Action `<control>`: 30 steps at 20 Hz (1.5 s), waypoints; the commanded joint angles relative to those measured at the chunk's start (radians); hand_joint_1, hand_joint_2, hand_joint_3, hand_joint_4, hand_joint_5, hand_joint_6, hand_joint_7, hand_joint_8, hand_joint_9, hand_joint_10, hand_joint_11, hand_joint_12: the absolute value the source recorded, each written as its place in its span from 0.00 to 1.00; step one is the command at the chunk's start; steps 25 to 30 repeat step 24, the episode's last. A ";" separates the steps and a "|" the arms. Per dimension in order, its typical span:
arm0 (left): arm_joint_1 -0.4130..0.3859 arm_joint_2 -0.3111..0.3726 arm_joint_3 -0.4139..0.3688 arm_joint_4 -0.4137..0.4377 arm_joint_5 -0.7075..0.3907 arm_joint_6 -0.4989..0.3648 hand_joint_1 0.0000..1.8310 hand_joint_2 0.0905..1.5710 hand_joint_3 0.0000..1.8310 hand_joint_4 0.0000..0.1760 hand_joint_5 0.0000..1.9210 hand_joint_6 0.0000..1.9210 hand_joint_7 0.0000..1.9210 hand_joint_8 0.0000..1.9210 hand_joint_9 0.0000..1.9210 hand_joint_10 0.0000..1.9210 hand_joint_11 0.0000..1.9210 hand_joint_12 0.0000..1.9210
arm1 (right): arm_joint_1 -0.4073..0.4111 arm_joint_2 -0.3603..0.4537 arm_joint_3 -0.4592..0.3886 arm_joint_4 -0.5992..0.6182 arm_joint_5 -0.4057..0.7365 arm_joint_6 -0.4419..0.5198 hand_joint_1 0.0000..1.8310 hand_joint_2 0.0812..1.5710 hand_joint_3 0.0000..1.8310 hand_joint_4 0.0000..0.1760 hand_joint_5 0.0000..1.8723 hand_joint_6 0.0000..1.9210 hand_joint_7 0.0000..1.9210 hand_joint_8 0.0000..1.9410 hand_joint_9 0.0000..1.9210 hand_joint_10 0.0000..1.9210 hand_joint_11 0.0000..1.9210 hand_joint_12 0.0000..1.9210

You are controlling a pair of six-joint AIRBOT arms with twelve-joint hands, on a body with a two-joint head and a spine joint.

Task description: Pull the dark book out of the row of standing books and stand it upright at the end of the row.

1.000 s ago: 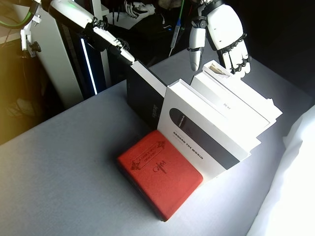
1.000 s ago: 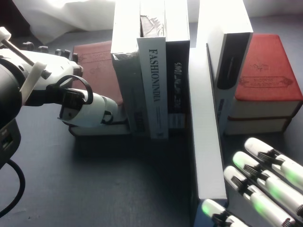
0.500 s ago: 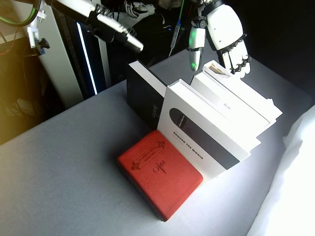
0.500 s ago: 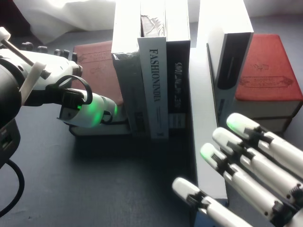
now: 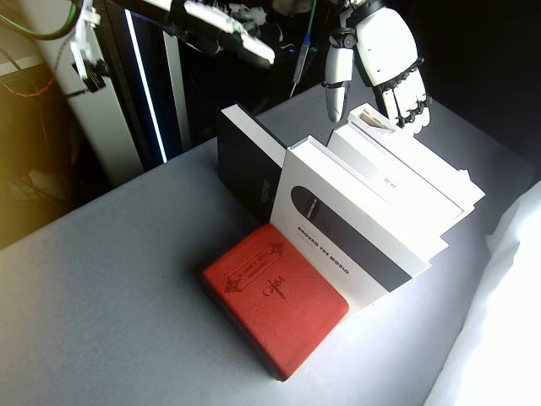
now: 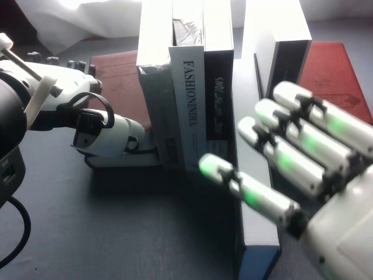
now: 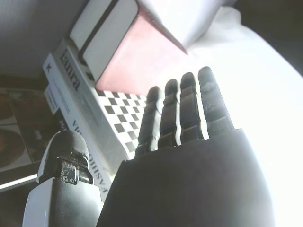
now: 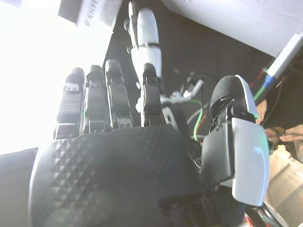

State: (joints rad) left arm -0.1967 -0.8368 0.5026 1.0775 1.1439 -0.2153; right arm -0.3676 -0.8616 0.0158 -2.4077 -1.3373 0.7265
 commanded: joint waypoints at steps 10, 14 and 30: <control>-0.012 0.012 0.000 0.089 0.004 -0.010 0.00 0.78 0.00 0.00 0.07 0.00 0.06 0.00 0.05 0.01 0.04 0.06 | 0.146 0.120 0.102 -0.096 0.308 0.294 0.00 0.66 0.00 0.00 0.05 0.00 0.03 0.00 0.01 0.00 0.00 0.02; -0.012 0.012 0.000 0.091 0.004 -0.010 0.00 0.78 0.00 0.00 0.06 0.00 0.05 0.00 0.04 0.00 0.03 0.06 | 0.165 0.131 0.144 -0.096 0.399 0.361 0.00 0.67 0.00 0.00 0.06 0.00 0.05 0.00 0.02 0.00 0.00 0.07; -0.009 0.012 0.000 0.098 0.004 -0.005 0.00 0.78 0.00 0.00 0.06 0.00 0.06 0.00 0.05 0.00 0.00 0.14 | 0.225 0.170 0.218 -0.183 0.574 0.530 0.00 0.67 0.00 0.00 0.06 0.00 0.04 0.00 0.01 0.00 0.00 0.04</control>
